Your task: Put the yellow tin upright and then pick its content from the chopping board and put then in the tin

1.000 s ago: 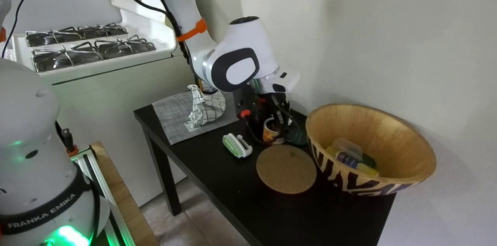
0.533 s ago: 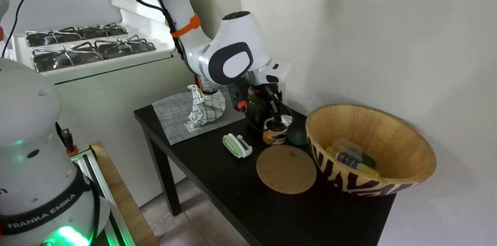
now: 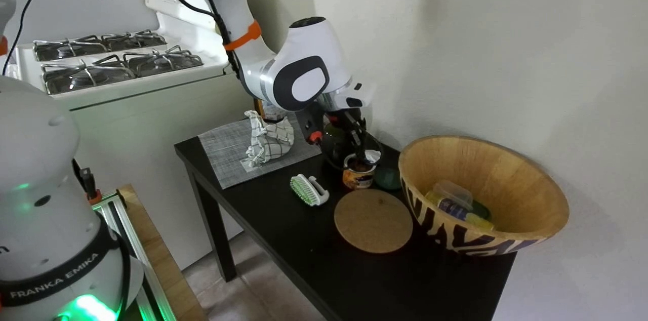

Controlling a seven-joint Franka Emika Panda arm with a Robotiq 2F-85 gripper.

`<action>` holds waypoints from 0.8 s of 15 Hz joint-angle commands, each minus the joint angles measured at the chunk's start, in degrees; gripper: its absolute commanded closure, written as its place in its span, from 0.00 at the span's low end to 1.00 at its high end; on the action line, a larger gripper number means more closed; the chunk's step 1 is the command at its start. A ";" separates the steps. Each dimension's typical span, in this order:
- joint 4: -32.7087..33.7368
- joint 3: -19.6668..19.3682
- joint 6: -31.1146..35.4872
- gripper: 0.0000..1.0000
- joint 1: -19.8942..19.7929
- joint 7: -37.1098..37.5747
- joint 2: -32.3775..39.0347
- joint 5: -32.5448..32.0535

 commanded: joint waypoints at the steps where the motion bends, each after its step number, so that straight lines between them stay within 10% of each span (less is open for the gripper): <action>1: 0.87 0.29 0.47 0.52 -0.99 -0.50 1.52 -0.10; 7: -0.30 -3.78 -0.49 0.05 1.41 -0.20 0.47 -1.31; 12: -1.51 -10.30 -0.57 0.03 4.95 0.83 0.93 -1.54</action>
